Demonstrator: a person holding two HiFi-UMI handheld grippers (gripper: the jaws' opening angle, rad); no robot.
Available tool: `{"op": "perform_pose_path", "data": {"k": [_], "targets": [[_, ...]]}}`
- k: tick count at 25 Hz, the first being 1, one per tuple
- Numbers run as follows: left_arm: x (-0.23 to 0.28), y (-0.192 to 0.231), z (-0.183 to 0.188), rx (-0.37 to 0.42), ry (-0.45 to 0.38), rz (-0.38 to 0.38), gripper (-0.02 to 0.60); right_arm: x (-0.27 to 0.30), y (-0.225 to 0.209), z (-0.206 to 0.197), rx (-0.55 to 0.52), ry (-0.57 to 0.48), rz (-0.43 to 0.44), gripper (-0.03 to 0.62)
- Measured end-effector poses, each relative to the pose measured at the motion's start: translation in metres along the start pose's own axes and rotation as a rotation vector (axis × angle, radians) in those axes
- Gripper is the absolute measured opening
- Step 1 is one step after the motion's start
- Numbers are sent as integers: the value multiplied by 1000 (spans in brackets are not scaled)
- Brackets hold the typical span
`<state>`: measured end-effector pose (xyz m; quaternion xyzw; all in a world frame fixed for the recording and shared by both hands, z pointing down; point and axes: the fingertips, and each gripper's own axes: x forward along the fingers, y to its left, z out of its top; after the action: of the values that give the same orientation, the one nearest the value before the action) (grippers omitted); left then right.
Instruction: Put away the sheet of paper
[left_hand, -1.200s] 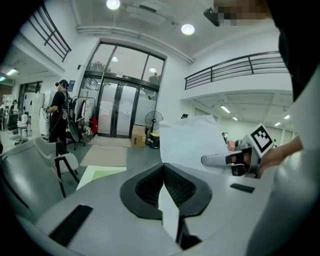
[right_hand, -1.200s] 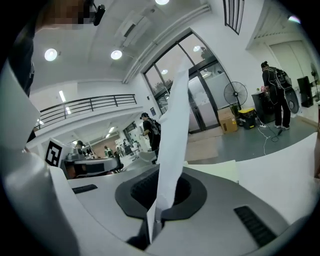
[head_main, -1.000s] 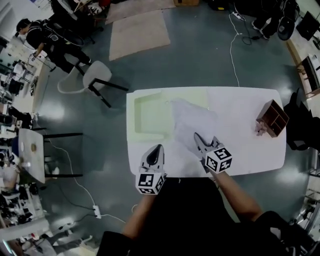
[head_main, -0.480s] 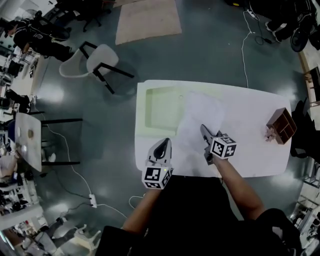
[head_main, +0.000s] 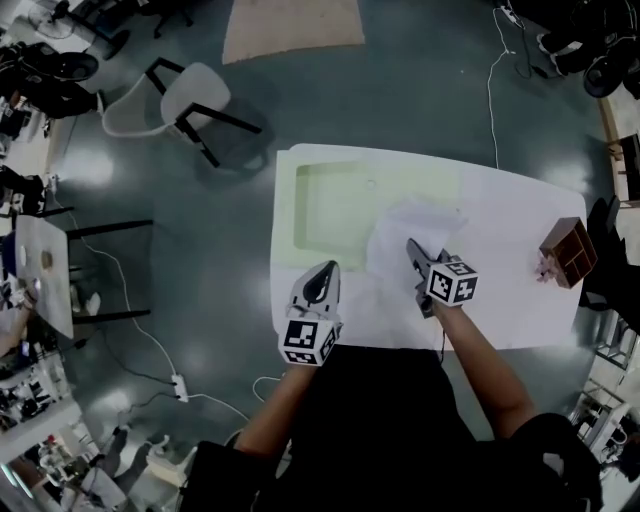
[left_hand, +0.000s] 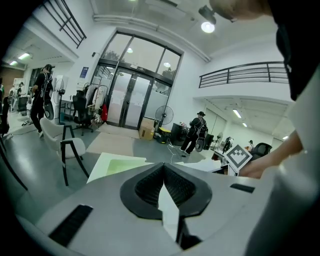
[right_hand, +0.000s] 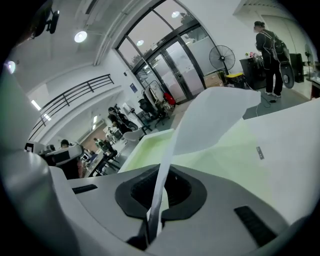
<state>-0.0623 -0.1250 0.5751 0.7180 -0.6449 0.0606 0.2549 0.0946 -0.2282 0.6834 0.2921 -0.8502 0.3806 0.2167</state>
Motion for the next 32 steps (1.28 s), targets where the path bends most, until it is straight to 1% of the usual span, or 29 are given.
{"op": "perform_pose_path", "data": {"k": [8, 11, 14, 18, 23, 27, 30, 32], "targets": [[13, 16, -3, -24, 24, -25, 3, 33, -9, -3, 19, 63, 7, -2], [14, 25, -4, -43, 23, -11, 3, 45, -17, -7, -2, 99, 0, -2], [13, 31, -8, -75, 23, 7, 3, 53, -25, -10, 24, 118, -7, -2], [10, 35, -20, -97, 45, 19, 3, 66, -31, -11, 48, 135, -9, -2], [14, 44, -26, -121, 48, 22, 3, 81, -36, -14, 14, 193, -13, -2], [21, 56, -19, -123, 28, 38, 3, 90, -39, -15, -8, 237, -26, -2], [24, 60, -16, -128, 17, 45, 3, 96, -38, -14, -35, 255, -19, -2], [25, 60, -18, -133, 19, 47, 3, 100, -31, -13, -62, 256, 4, -2]]}}
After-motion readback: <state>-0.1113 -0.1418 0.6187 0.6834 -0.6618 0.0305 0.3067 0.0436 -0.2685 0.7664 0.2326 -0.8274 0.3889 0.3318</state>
